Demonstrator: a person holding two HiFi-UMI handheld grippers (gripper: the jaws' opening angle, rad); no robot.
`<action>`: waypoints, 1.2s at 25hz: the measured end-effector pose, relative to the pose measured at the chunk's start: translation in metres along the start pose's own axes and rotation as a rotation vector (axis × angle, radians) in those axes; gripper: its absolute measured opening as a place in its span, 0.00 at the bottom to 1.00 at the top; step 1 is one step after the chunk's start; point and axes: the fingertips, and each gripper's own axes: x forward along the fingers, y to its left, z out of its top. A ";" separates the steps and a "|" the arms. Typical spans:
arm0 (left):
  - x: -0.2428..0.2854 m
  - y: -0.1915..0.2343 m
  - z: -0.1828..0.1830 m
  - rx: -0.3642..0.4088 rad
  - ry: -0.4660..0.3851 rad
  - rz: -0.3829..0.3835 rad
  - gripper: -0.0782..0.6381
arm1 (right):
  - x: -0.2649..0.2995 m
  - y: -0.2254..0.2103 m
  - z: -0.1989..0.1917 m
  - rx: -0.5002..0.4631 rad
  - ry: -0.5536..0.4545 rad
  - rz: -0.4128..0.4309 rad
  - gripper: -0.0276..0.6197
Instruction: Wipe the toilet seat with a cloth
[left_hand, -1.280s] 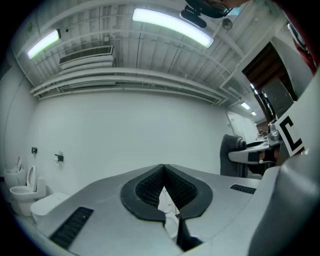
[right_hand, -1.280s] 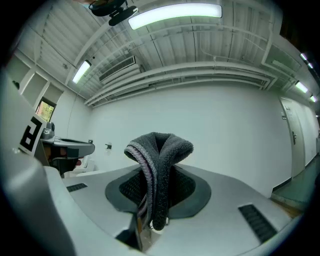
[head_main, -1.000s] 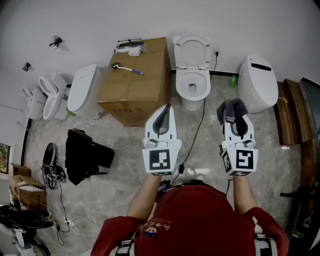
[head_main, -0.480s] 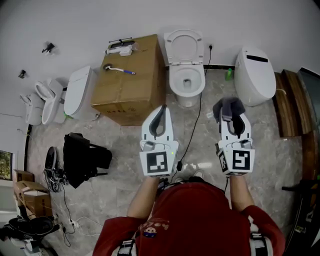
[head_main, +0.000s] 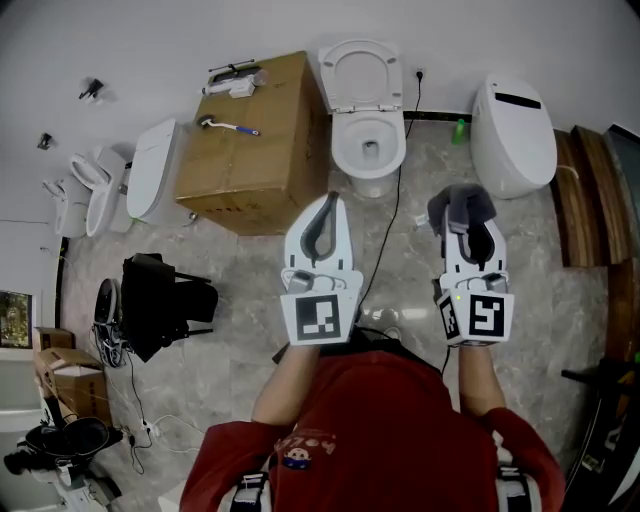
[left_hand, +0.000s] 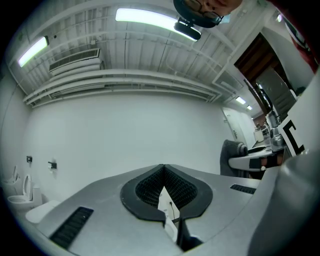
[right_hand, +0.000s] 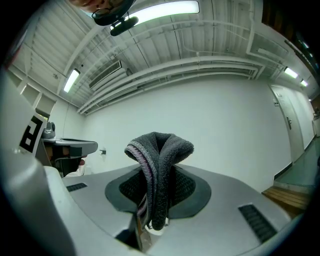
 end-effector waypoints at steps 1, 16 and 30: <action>0.004 -0.003 0.001 0.001 -0.003 -0.003 0.12 | 0.002 -0.003 -0.001 0.005 -0.001 -0.002 0.18; 0.091 0.046 -0.040 -0.077 -0.025 -0.013 0.12 | 0.100 -0.006 -0.023 -0.038 0.006 -0.023 0.18; 0.248 0.187 -0.084 -0.132 -0.019 -0.030 0.12 | 0.297 0.021 -0.040 -0.089 0.065 -0.085 0.18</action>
